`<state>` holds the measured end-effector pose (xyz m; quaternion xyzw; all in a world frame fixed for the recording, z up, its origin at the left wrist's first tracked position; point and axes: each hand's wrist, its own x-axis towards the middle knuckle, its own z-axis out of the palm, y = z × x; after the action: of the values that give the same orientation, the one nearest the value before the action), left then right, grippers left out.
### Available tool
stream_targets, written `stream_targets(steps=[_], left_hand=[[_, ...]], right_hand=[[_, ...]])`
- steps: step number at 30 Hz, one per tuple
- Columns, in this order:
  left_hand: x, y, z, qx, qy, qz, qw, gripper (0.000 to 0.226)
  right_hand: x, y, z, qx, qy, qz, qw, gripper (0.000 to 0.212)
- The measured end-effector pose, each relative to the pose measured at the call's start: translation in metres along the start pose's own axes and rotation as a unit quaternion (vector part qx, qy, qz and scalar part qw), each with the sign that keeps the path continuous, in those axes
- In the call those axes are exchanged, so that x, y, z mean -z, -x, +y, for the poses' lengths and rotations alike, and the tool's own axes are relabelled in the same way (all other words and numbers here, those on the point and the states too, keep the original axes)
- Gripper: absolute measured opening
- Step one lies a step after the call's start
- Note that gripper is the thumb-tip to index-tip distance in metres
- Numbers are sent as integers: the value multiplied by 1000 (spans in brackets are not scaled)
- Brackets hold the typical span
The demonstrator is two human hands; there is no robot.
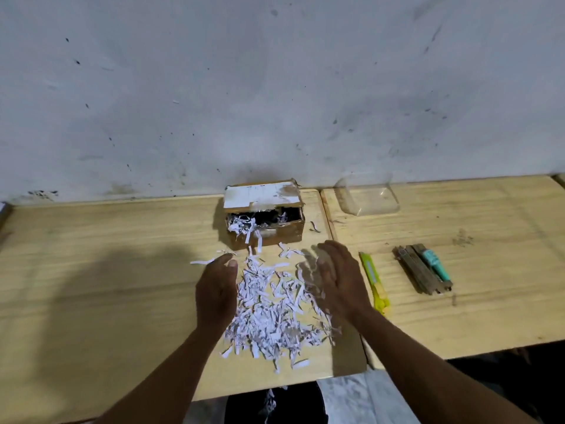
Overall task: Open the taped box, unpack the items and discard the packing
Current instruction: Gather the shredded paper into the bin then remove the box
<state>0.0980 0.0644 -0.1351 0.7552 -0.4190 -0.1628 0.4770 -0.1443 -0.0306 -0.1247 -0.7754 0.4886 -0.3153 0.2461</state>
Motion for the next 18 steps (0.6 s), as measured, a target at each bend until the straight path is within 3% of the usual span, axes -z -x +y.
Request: stream_targets(steps=[5,9,12,15,18], left_hand=[[-10,-27,-35,-26,-170,-90,981,72],[-12,-33,-46,-68,-238,-148,958,73],[-3,-28,-44,-133,-213,-191,949,62],[12,-27,-42,-210,-181,-138,951,43],[23,-42,-49,-179,-210,-41,960,41]], right_hand=[[-3,-62,37,-82,32,-109,990,56],[-12,-78,46,-20,120,-228,966,55],[-17,-58,46,-1,108,-230,967,51],[-14,-27,39,47,81,-235,968,49],[-5,-15,28,74,10,-169,983,35]])
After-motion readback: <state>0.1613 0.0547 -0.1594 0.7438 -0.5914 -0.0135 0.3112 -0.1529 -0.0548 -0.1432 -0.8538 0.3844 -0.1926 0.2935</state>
